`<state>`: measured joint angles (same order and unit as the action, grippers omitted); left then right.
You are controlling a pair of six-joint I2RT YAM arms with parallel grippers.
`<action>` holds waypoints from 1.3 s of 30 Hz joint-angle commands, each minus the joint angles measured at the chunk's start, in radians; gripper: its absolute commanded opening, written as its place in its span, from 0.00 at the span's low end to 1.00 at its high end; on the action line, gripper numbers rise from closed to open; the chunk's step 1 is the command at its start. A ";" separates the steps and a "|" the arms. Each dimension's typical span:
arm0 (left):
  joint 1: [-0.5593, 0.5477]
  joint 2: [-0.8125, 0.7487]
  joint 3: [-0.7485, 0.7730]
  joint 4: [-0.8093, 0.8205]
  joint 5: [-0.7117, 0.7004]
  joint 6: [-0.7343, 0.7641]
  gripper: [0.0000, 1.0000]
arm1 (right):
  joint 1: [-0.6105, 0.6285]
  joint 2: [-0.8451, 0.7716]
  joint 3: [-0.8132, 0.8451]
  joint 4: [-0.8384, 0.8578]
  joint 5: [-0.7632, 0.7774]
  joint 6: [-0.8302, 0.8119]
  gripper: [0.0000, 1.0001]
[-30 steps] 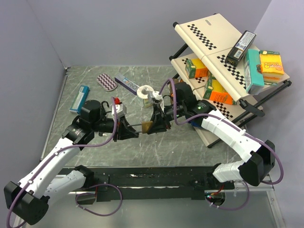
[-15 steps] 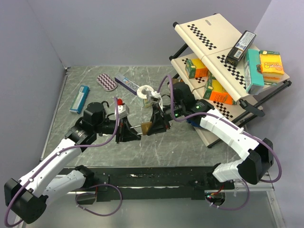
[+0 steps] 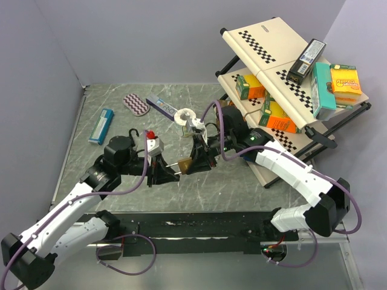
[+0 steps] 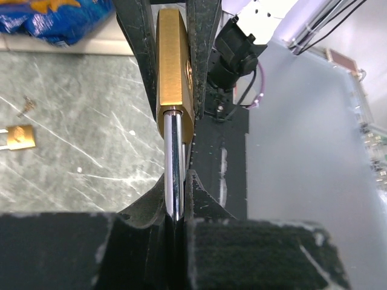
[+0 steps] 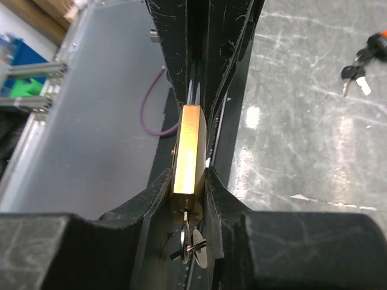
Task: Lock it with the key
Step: Lock the lock, then remove the key from the lock.
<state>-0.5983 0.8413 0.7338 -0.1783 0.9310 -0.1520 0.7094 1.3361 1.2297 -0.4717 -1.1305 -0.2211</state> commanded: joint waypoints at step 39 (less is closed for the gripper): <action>0.215 0.090 0.184 -0.375 0.157 0.644 0.01 | -0.113 0.043 0.093 -0.036 0.038 -0.185 0.63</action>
<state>-0.3855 0.9367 0.8597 -0.5591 1.0237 0.4175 0.5892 1.3727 1.2682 -0.5667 -1.0481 -0.4301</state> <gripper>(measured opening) 0.095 0.647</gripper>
